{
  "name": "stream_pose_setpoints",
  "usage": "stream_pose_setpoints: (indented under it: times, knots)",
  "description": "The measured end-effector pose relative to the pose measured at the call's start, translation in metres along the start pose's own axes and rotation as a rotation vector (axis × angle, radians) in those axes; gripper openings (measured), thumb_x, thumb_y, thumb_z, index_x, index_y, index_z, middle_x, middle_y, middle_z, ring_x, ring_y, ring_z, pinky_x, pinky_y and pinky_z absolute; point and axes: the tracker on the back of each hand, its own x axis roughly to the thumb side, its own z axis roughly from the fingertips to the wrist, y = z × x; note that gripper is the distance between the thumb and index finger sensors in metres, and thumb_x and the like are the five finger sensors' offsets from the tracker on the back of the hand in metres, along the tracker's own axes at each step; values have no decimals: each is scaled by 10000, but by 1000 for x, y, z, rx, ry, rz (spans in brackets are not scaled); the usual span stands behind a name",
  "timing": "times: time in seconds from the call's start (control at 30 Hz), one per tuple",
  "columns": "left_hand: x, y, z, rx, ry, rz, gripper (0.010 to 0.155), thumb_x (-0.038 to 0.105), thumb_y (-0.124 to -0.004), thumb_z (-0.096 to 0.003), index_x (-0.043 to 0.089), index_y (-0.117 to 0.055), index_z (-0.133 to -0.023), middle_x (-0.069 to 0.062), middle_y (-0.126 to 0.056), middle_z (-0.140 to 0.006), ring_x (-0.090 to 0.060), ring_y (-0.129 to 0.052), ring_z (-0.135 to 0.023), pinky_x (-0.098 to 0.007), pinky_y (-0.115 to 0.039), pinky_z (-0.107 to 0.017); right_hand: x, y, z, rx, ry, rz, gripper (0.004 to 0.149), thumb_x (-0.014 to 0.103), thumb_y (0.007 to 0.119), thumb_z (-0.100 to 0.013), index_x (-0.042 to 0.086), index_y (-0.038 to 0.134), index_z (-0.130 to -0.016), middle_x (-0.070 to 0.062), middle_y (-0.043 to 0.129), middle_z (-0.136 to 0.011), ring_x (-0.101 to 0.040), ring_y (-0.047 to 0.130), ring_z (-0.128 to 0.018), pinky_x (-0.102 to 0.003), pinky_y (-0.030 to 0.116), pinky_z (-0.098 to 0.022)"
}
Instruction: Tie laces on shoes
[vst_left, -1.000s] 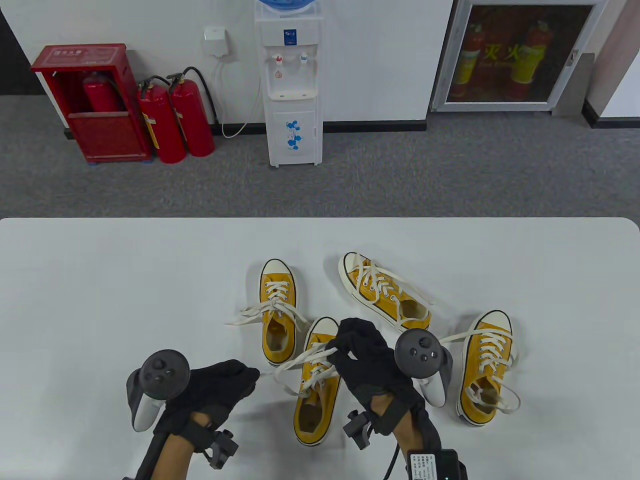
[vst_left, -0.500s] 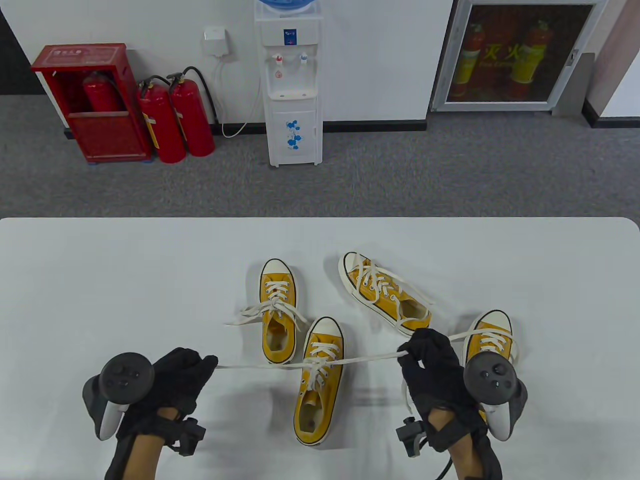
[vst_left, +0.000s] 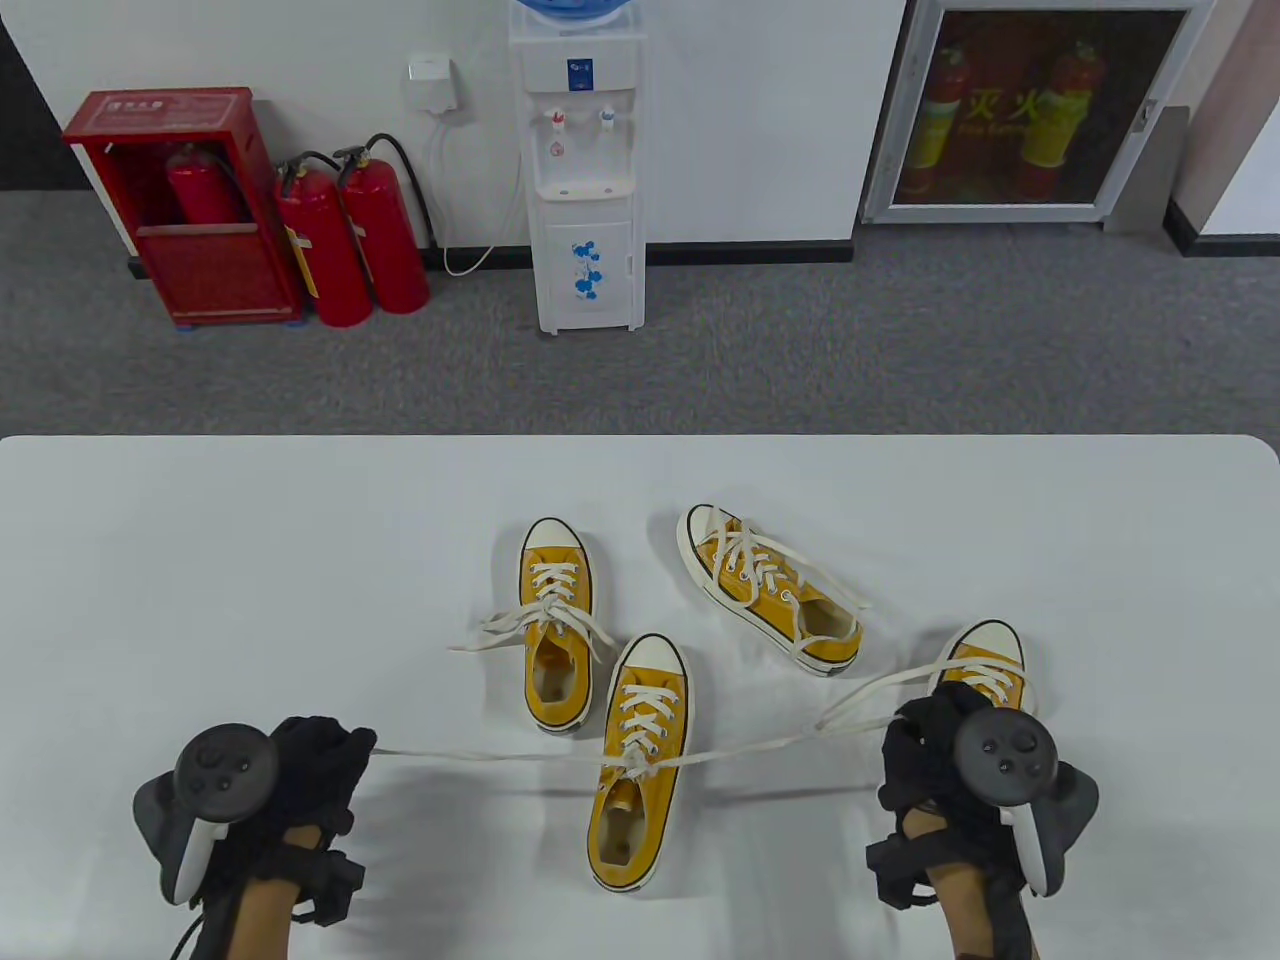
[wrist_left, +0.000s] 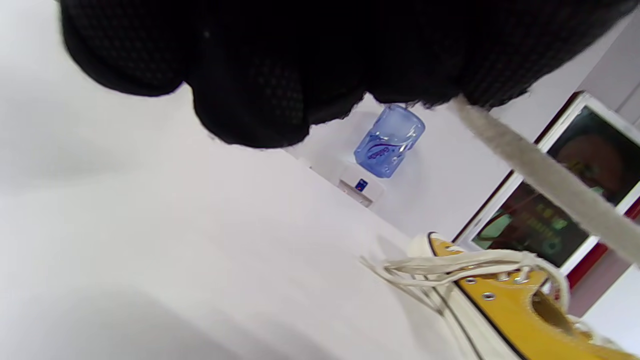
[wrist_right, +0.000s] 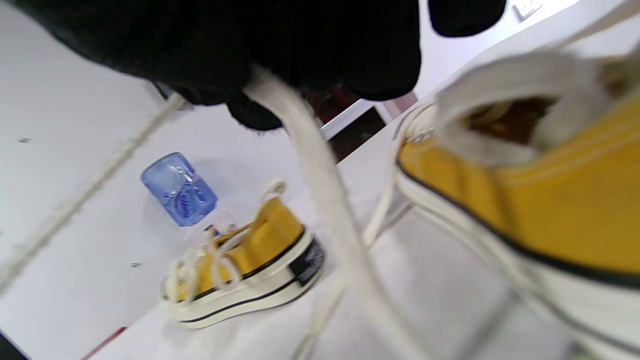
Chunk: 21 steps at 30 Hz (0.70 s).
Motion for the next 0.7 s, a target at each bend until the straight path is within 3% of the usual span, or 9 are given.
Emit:
stream_pose_setpoints:
  times: [0.33,0.7]
  knots:
    - [-18,-2,-5,-73,123,-105,368,576,-834,-456,254,-939,-598,11,-973,-728,-256,-1041,-472,-567,-823,-500,-8,2,-5,11,78,66,409,378,820,-453,140,867,-783,-46,569,-1021,-303,718,-846,-599,486,-710]
    - [-32,-5,-8,-98,185,-122,365,571,-829,-459,254,-940,-601,15,-973,-728,-251,-1041,-472,-562,-823,-502,-7,4,-5,-6,91,158,407,375,830,-455,159,867,-798,-39,513,-1066,-334,623,-952,-625,396,-748]
